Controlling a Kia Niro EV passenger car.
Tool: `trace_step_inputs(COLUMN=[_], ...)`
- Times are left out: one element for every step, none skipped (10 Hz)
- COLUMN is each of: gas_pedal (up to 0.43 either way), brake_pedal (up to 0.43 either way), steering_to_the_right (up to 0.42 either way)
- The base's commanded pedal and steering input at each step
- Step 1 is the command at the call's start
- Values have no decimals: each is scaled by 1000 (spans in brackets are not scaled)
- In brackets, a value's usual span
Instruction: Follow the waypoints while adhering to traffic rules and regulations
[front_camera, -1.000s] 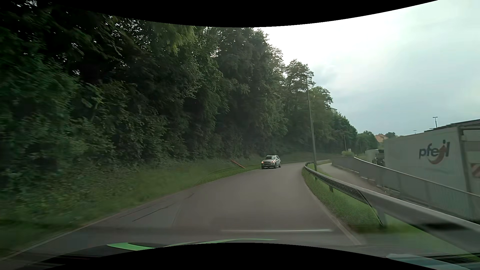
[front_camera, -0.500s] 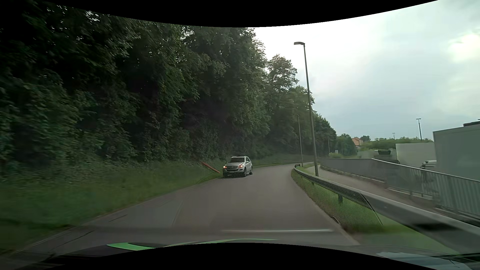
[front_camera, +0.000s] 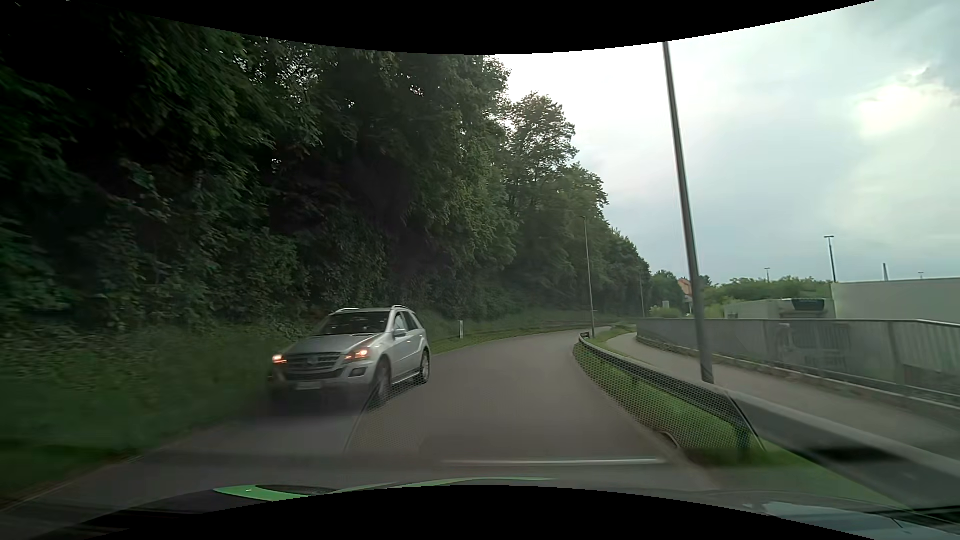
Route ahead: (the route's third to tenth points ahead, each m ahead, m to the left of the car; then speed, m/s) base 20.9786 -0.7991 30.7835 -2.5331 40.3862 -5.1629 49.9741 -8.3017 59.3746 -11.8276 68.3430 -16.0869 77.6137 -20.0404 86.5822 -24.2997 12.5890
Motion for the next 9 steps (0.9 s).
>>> trace_step_inputs(gas_pedal=[189,189,189,189,189,189,189,169,150], brake_pedal=[0,0,0,0,0,0,0,0,0], steering_to_the_right=[26,26,25,25,25,25,27,31,37])
